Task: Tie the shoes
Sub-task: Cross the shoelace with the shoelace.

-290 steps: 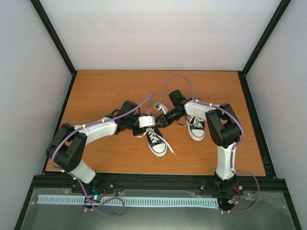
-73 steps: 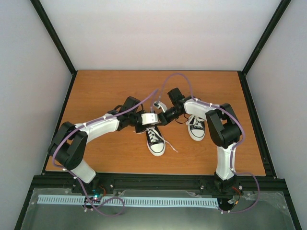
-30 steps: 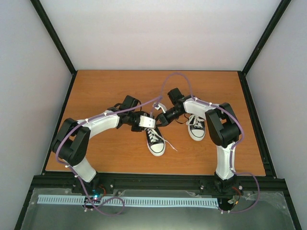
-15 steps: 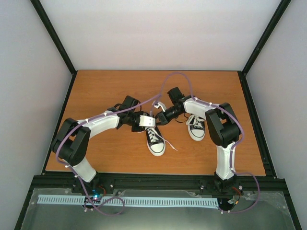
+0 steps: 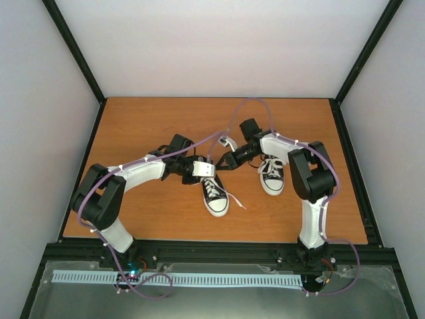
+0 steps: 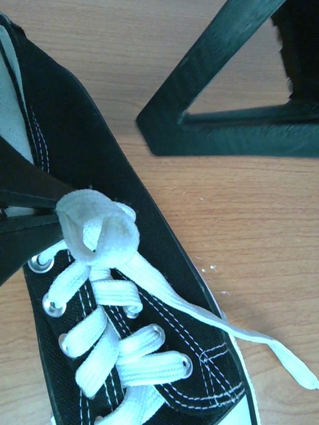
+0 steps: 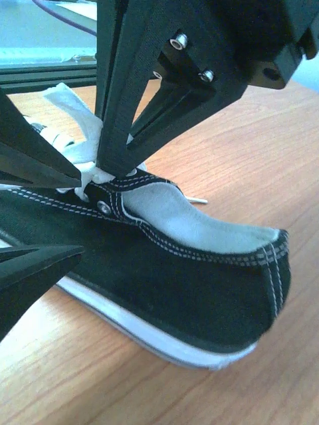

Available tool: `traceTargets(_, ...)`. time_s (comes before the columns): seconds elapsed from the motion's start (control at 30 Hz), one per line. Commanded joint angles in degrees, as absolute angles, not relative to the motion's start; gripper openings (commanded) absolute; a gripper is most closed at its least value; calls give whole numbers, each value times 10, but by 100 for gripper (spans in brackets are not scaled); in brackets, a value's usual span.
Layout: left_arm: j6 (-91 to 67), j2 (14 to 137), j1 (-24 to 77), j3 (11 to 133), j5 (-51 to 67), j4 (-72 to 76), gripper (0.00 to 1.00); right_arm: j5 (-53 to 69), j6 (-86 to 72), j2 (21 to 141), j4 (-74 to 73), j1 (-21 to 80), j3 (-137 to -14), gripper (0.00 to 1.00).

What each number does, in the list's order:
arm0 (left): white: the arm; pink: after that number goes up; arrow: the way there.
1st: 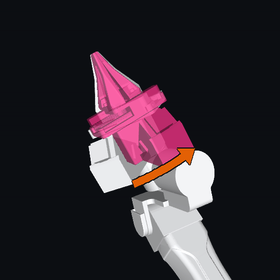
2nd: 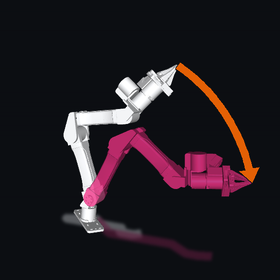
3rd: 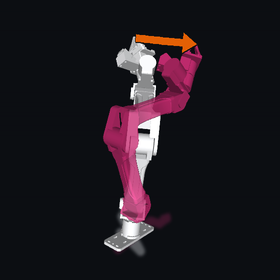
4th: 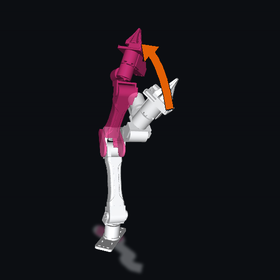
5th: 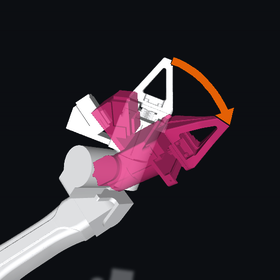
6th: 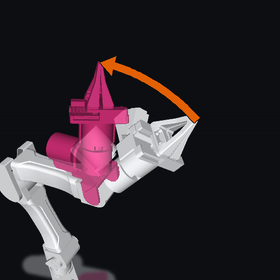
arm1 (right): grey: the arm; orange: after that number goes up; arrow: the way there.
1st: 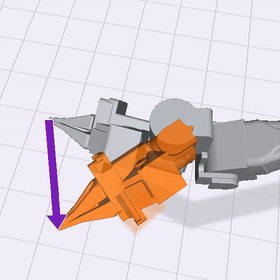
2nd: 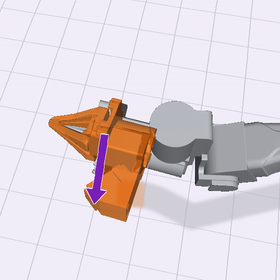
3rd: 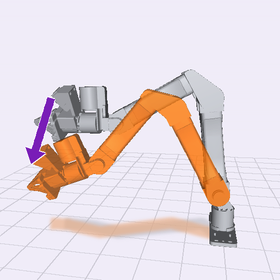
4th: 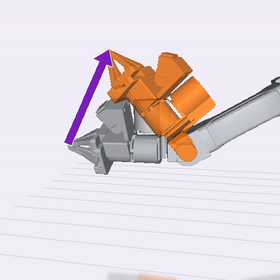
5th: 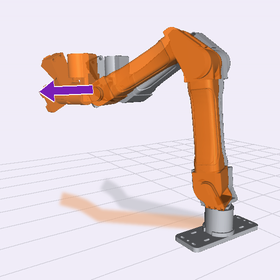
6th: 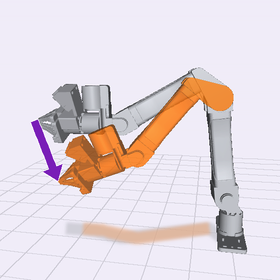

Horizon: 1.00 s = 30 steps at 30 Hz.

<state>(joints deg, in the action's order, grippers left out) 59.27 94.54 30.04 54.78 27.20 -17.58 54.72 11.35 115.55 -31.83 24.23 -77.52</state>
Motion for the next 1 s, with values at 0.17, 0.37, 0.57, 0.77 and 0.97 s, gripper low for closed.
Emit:
traceTargets(0.17,577,933,301,556,295,-167,1,546,123,1189,-302,270,-783,21)
traceTargets(0.37,573,934,301,558,298,-166,1,573,147,1204,-327,274,-790,18)
traceTargets(0.57,565,933,301,556,297,-162,1,614,177,1192,-343,275,-769,18)
traceTargets(0.77,564,933,301,554,299,-162,1,626,153,1194,-319,276,-773,18)
traceTargets(0.97,562,933,301,555,298,-160,1,632,148,1198,-315,281,-778,19)
